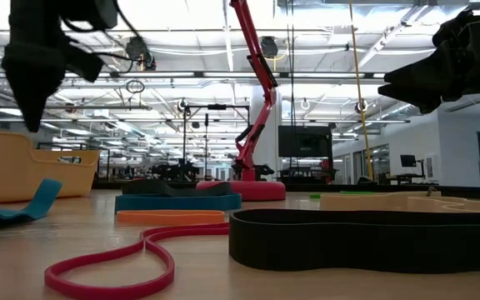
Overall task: Pick and place rubber bands into bin
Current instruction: Put the bottom blue rubber band into the yellow bin
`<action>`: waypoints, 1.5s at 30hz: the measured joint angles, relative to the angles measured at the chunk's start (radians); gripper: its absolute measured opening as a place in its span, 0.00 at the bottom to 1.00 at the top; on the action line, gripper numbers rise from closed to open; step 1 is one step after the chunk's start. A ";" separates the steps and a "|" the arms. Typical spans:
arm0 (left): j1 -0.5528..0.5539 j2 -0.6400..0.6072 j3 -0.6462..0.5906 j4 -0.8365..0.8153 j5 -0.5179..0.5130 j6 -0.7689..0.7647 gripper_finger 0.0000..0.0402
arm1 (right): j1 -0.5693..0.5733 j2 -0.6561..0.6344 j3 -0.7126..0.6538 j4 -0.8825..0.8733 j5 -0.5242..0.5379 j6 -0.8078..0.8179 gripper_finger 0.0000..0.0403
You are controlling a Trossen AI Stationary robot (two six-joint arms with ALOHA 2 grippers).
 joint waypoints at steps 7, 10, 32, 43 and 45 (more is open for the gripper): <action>-0.041 0.000 0.012 0.226 0.003 0.168 0.51 | 0.000 0.000 0.000 0.000 0.000 0.000 0.52; -0.084 0.000 0.012 0.293 0.010 0.274 0.51 | 0.000 0.000 0.000 0.000 0.000 0.000 0.52; -0.461 0.028 -0.061 0.698 -0.063 0.385 0.51 | 0.000 0.000 0.000 0.000 0.000 0.000 0.52; -0.498 0.184 -0.104 0.806 -0.062 0.231 0.51 | 0.000 0.000 0.000 0.000 0.000 0.000 0.52; -0.497 0.196 -0.104 0.805 -0.063 0.214 0.51 | 0.000 0.001 0.000 0.000 0.000 0.000 0.52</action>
